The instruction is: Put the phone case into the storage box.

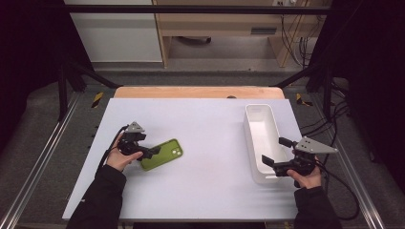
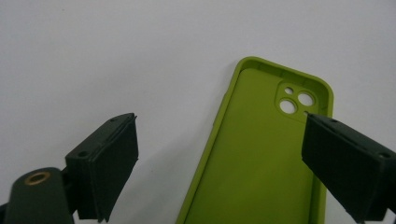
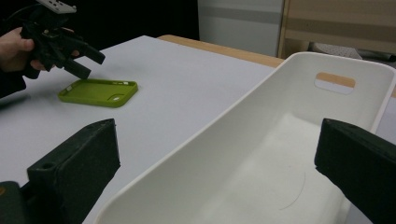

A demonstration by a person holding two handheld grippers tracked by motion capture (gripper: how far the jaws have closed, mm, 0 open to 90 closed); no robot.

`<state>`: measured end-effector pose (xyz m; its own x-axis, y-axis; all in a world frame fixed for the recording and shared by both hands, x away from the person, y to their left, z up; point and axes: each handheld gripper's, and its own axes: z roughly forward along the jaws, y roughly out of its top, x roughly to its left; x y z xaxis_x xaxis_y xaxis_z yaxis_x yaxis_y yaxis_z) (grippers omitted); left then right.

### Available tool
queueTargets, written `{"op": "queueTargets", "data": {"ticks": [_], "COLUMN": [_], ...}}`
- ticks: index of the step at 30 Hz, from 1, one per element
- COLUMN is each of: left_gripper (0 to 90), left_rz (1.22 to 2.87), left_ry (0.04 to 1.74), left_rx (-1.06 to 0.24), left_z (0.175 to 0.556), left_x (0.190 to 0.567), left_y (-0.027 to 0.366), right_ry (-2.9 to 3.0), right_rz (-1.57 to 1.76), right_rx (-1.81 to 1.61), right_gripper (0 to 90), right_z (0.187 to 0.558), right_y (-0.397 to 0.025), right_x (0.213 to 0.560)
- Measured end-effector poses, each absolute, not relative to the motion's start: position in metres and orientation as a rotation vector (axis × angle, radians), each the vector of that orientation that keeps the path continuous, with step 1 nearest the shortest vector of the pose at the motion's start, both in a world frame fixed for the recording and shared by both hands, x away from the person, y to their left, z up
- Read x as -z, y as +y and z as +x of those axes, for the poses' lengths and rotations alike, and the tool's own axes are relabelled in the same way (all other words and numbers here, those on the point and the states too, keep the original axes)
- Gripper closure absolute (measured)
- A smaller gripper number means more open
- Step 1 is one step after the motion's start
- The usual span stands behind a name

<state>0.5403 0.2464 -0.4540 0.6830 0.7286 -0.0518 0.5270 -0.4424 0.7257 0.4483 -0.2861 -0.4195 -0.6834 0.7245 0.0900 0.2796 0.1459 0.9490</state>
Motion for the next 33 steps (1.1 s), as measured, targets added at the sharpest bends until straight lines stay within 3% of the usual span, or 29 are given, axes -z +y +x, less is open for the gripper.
{"op": "queueTargets", "data": {"ticks": [33], "left_gripper": [57.9], "left_rz": [2.247], "left_ry": [0.977], "left_rx": [-0.350], "left_z": [0.544], "left_x": [0.466], "left_y": [0.245], "right_ry": [2.041], "right_rz": [0.960], "right_rx": [-1.553], "right_gripper": [0.6], "right_z": [0.448], "right_y": [-0.286], "right_x": [0.419]}}
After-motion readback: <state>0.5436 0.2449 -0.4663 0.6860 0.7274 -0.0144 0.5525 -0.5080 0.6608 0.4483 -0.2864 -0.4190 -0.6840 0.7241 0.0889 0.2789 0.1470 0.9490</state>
